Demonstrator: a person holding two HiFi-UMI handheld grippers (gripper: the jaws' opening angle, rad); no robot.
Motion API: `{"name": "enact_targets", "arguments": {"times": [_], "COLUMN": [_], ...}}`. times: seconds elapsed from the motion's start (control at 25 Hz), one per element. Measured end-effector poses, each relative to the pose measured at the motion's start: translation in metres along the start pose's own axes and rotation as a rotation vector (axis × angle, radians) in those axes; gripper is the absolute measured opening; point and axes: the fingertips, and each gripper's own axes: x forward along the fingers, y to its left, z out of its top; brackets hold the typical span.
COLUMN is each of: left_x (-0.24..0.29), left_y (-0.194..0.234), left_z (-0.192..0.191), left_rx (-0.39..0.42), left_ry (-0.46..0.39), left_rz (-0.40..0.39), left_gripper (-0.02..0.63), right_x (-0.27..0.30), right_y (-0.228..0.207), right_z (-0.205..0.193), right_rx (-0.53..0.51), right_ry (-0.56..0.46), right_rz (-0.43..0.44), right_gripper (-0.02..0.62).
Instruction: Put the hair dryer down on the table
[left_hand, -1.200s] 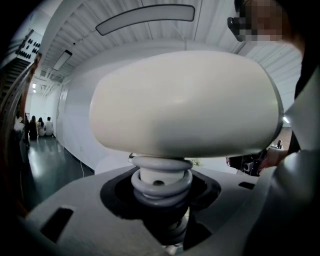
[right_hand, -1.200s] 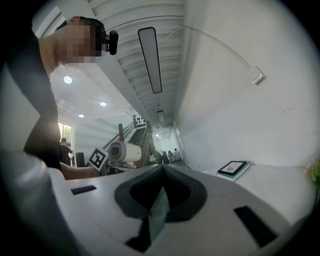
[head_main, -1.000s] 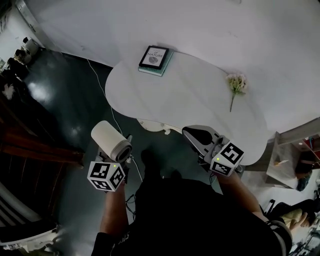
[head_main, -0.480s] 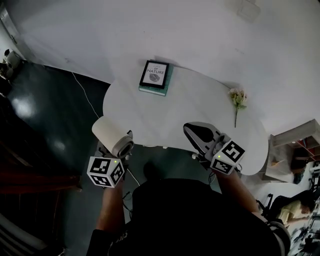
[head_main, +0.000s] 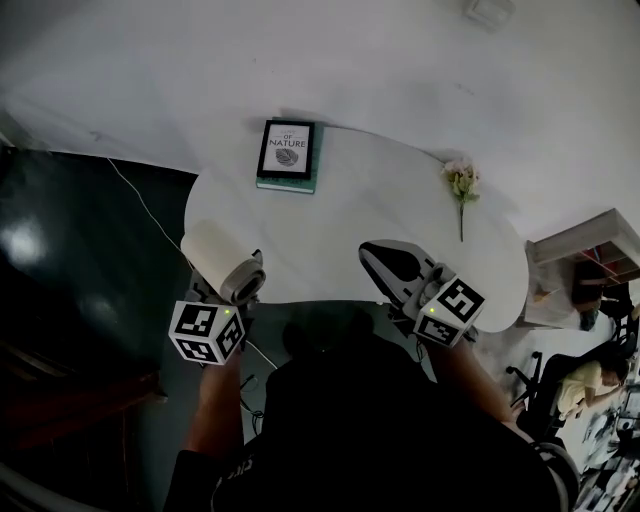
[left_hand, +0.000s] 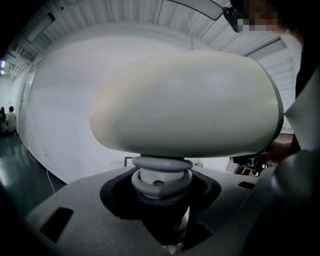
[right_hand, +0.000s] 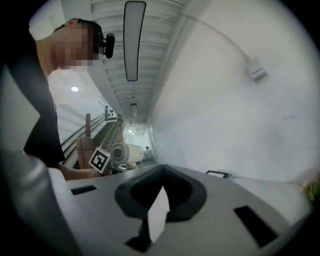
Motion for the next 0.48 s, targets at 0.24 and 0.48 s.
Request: {"name": "enact_targets", "arguments": {"times": [0.24, 0.48], "left_x": [0.047, 0.1], "left_y": [-0.029, -0.074], "left_z": [0.004, 0.008], "left_rx": [0.0, -0.009], "left_ry": [0.03, 0.049], "left_rz": [-0.028, -0.001], "left_gripper": [0.212, 0.212], "right_x": [-0.032, -0.092], "right_y": [-0.057, -0.126], "right_z": [-0.003, -0.002], "right_rx": [0.02, -0.002], "right_ry": [-0.024, -0.032], "right_rz": [-0.09, -0.165], "right_gripper": [0.006, 0.006]}}
